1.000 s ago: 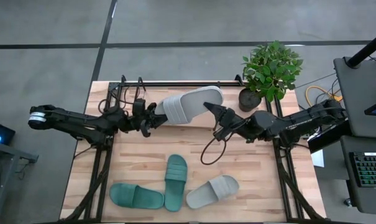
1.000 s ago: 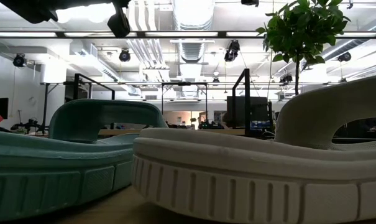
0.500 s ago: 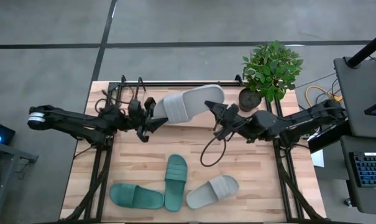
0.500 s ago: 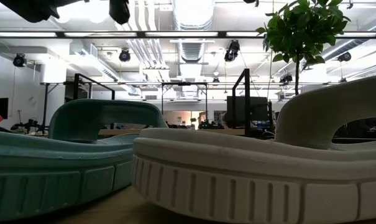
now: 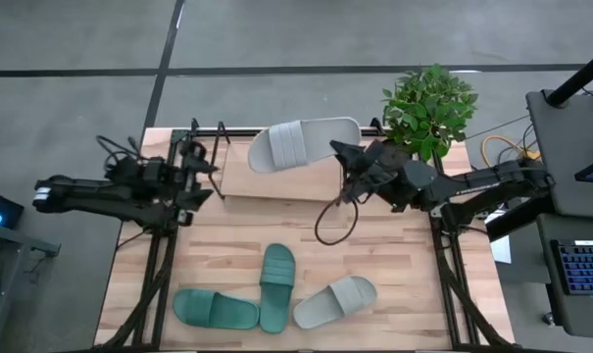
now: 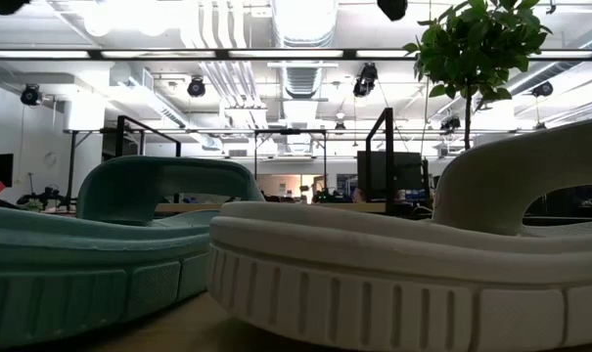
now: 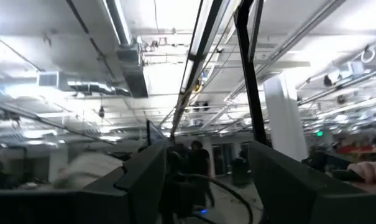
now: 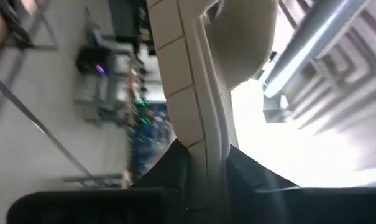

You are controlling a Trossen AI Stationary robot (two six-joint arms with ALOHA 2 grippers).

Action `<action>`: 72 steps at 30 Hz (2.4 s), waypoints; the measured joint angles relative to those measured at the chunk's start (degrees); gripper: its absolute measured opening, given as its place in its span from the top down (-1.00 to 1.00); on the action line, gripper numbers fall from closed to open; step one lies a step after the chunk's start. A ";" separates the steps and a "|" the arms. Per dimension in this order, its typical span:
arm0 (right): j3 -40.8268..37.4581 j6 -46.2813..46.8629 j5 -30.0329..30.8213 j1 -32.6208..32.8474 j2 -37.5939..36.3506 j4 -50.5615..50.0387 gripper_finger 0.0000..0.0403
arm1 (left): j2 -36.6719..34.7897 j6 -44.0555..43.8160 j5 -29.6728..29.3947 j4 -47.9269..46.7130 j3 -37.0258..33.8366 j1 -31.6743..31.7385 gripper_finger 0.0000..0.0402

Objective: Pick and place slides into the shelf
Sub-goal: Put the right grey slide on the shelf

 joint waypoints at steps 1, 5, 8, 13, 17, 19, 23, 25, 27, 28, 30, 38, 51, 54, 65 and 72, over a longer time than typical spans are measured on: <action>-0.03 2.60 -1.53 -0.51 -0.38 -2.31 0.76 | -1.17 1.31 -0.01 -2.31 0.00 0.00 -0.06; -0.23 14.44 -9.68 -2.99 -2.64 -10.82 0.76 | -6.49 3.32 -1.19 -15.10 0.00 -0.02 -0.06; -0.73 21.65 -17.24 -5.64 -4.79 -14.34 0.76 | -9.79 3.52 -4.08 -22.08 0.00 -0.17 -0.06; -2.33 31.12 -33.67 -10.74 -6.18 -15.39 0.76 | -11.40 9.67 -7.69 -25.23 0.00 -0.33 -0.06; -2.82 36.00 -43.90 -14.73 -5.45 -15.07 0.76 | -9.29 14.91 -7.82 -26.02 0.00 -0.54 -0.06; -3.03 37.70 -46.79 -16.66 -4.74 -14.91 0.76 | -8.13 16.85 -7.88 -26.52 0.00 -1.11 -0.06; -3.06 39.81 -49.68 -19.60 -3.48 -14.33 0.76 | -6.21 20.62 -8.38 -28.77 0.02 -3.28 -0.06; -3.08 40.32 -50.94 -20.88 -3.23 -14.18 0.76 | -5.97 23.92 -11.83 -30.55 0.56 -4.69 -0.06; -3.10 41.35 -52.40 -22.01 -3.04 -13.80 0.76 | -5.91 27.86 -16.69 -32.68 1.58 -6.35 -0.06; -3.10 41.84 -52.73 -22.47 -3.01 -13.70 0.76 | -5.91 29.68 -19.85 -33.75 2.09 -7.26 -0.06; -3.10 41.99 -53.71 -23.45 -3.01 -13.20 0.76 | -5.68 32.63 -25.16 -34.96 2.94 -9.05 -0.06; -3.10 44.01 -56.67 -27.46 -2.61 -13.38 0.76 | -0.37 45.33 -43.97 -34.98 7.28 -18.15 -0.06; -3.10 45.69 -59.91 -29.80 0.60 -13.14 0.77 | 21.11 57.46 -91.12 -33.55 20.52 -35.69 -0.06; -3.10 46.05 -59.88 -30.05 1.49 -13.21 0.77 | 24.31 57.40 -92.44 -32.95 22.81 -38.13 -0.06; -3.10 46.13 -63.34 -30.10 2.39 -13.44 0.77 | 30.73 55.37 -94.99 -33.23 23.84 -42.56 -0.06; -3.10 46.07 -66.34 -28.87 2.45 -14.07 0.77 | 33.32 53.89 -94.88 -29.88 23.80 -42.54 -0.06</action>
